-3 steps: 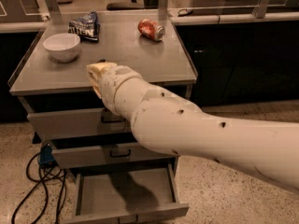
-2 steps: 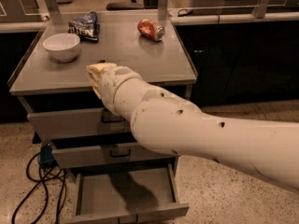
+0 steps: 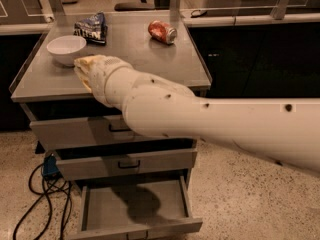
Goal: Pick rxbar blueberry from bottom drawer and place on counter
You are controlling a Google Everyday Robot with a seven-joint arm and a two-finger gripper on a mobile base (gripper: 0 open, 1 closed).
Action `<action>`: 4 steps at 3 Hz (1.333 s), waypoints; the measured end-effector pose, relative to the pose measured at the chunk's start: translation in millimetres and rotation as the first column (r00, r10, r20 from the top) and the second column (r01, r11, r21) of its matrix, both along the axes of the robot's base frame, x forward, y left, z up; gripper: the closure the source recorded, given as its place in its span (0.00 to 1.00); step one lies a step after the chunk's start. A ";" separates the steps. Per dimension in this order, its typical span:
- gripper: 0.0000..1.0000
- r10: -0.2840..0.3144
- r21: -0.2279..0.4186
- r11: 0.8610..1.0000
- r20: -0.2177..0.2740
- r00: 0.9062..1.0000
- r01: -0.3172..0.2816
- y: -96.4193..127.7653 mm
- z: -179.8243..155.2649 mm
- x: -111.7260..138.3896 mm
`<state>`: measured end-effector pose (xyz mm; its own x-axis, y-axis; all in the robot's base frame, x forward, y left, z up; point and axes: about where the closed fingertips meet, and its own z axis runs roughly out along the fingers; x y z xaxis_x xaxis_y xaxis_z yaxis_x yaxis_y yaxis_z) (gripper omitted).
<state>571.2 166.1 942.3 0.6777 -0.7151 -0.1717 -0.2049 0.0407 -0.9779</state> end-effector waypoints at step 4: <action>1.00 -0.072 0.021 0.997 0.128 0.989 0.070 -25.9 85.4 88.0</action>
Offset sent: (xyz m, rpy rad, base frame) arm 0.0341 0.0306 0.0338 -0.0292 -0.0442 0.0524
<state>659.2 140.1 1027.7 0.6427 -0.7597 -0.0987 -0.0734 0.0672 -0.9950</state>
